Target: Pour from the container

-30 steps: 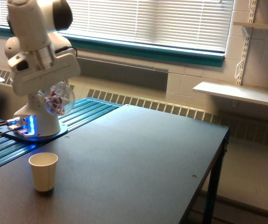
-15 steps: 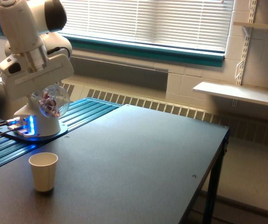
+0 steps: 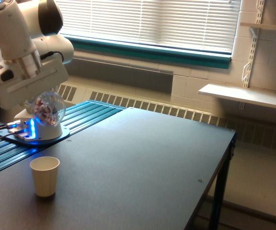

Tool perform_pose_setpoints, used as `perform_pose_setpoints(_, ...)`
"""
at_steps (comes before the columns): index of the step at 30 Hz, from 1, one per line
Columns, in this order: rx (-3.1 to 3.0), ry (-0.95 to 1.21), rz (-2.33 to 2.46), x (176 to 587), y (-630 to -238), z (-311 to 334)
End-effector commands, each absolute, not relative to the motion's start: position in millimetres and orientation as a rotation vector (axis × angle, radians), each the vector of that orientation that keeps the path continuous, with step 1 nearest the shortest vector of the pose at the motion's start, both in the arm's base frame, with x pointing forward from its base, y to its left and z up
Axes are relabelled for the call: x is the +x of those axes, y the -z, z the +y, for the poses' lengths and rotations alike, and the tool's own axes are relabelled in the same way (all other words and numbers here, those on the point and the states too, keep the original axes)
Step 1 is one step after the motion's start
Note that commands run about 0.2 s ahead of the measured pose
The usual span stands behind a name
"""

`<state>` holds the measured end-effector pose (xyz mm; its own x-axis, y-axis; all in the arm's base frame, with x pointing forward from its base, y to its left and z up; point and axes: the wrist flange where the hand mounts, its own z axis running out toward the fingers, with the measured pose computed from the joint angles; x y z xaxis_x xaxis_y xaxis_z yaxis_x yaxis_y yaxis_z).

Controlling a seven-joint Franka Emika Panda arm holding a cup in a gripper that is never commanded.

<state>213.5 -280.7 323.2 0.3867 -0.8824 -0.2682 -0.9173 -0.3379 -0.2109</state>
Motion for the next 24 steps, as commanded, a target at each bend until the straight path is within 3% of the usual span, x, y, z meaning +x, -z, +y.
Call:
perform_pose_setpoints(1,-2.367,-0.176,1.511,222,-316,-292)
perform_pose_setpoints(24,-2.296,-0.276,1.594,231,-291,-329)
